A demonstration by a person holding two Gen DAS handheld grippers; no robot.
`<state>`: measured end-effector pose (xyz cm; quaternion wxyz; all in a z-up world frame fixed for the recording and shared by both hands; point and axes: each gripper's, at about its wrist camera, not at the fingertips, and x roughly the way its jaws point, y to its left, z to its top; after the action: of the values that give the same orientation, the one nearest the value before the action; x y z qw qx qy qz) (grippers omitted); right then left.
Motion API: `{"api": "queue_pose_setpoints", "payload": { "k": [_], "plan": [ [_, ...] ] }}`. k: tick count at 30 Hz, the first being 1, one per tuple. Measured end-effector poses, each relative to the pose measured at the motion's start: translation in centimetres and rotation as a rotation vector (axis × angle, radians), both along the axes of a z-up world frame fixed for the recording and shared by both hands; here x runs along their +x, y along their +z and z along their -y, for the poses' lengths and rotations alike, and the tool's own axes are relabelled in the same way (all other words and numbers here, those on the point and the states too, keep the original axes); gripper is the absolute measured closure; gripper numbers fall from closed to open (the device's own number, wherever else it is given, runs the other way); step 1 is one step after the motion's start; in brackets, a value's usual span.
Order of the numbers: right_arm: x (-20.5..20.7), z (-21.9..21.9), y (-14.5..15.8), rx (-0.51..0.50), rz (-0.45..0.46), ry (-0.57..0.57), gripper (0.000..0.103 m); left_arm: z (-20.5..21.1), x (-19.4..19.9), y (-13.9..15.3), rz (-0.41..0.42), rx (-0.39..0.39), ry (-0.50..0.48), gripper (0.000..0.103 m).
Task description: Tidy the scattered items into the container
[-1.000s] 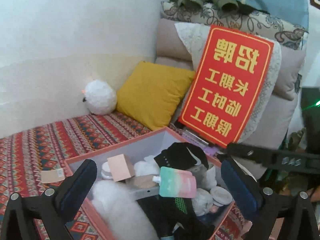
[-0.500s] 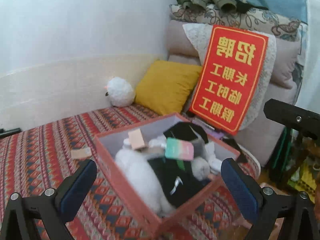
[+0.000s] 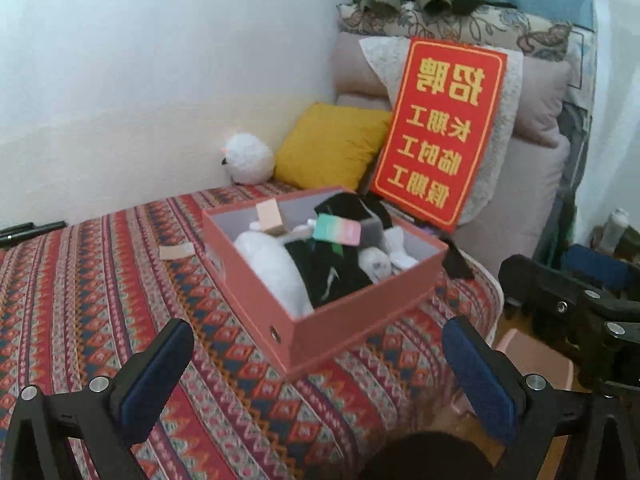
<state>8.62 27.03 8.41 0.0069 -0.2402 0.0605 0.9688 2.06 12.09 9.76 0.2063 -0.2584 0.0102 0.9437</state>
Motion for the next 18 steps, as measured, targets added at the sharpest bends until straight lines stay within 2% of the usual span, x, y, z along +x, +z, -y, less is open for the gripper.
{"api": "queue_pose_setpoints", "payload": {
  "k": [8,18],
  "plan": [
    [4.5,0.2,0.5,0.022,-0.021,-0.046,0.001,0.4,3.6,-0.2,-0.020,0.006,0.004,0.001],
    [6.9,0.3,0.0,0.050,-0.006,-0.071,0.001,1.0,6.6,0.0,-0.051,-0.009,0.032,0.001]
  ]
}}
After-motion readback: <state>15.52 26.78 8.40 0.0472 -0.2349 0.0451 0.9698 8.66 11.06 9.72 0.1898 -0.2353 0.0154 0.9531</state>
